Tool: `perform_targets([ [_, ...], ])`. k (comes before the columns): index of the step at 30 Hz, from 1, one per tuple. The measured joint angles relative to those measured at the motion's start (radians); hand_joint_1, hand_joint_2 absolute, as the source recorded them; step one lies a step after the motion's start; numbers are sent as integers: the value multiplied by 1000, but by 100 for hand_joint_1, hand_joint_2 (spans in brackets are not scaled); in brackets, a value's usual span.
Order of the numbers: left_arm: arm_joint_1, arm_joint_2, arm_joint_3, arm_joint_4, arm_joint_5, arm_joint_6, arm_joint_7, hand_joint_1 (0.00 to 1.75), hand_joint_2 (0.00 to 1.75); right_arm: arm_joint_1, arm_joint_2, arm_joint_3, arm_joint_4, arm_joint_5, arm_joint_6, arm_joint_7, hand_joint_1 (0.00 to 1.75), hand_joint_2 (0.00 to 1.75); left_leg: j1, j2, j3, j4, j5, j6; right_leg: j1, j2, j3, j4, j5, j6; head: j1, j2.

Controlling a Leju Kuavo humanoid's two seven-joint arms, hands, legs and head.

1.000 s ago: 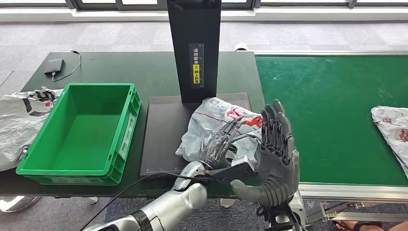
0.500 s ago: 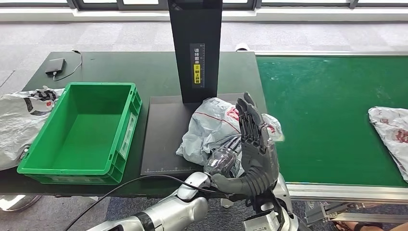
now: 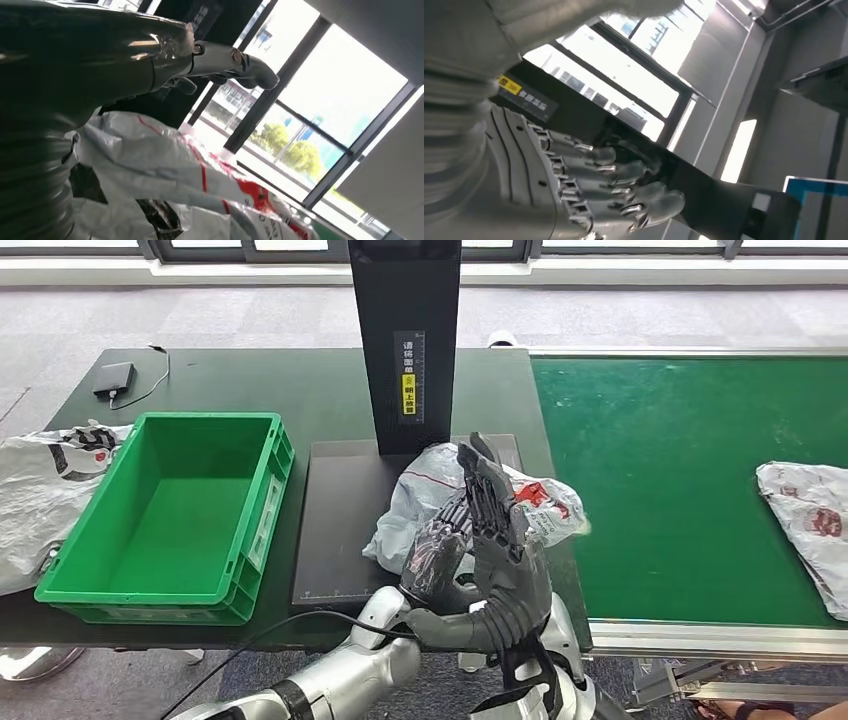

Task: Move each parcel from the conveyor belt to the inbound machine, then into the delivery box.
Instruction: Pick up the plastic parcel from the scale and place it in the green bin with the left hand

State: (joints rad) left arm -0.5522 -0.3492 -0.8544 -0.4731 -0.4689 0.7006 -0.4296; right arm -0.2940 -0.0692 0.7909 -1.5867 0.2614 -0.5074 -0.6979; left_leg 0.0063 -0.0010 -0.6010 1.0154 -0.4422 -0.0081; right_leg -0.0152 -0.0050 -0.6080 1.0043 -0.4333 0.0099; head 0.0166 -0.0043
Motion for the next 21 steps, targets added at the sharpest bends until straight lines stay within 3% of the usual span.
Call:
perform_targets([
  [4,62,1,224,-141,-109,2,-156,0,175,-3,12,13,3,-7,4,-3,0,175,0,1,0,0,0,0,0,1,0,0,0,0,0,0],
  [6,86,0,296,-205,-119,2,-203,0,175,-9,14,14,12,-13,5,-4,0,175,0,0,0,0,0,0,0,1,0,0,0,0,0,0],
  [9,115,-6,366,-284,-139,2,-227,0,175,-20,15,15,29,-26,3,-1,0,175,0,1,0,0,0,0,0,1,0,0,0,0,0,0],
  [11,121,-8,387,-316,-157,0,-194,0,175,-33,15,15,38,-38,0,-1,0,175,0,1,0,0,0,0,0,0,0,0,0,0,0,0],
  [13,109,-11,377,-307,-128,-25,-118,0,175,-47,15,15,47,-51,-3,-1,0,175,0,0,0,0,0,0,0,-1,0,0,0,0,0,0],
  [15,77,-15,320,-252,-28,-108,-15,0,175,-65,15,15,56,-63,-2,0,0,175,0,-1,0,0,1,1,0,-2,1,0,1,1,0,0],
  [18,28,-17,186,-152,124,-324,127,0,175,-97,17,17,67,-82,12,0,0,175,-1,-1,0,0,1,1,-1,-2,1,0,1,1,0,0],
  [21,0,-17,61,-77,221,-515,202,0,175,-114,25,25,77,-92,26,-2,0,175,-1,-1,0,0,1,1,-1,0,0,0,2,1,-1,0],
])
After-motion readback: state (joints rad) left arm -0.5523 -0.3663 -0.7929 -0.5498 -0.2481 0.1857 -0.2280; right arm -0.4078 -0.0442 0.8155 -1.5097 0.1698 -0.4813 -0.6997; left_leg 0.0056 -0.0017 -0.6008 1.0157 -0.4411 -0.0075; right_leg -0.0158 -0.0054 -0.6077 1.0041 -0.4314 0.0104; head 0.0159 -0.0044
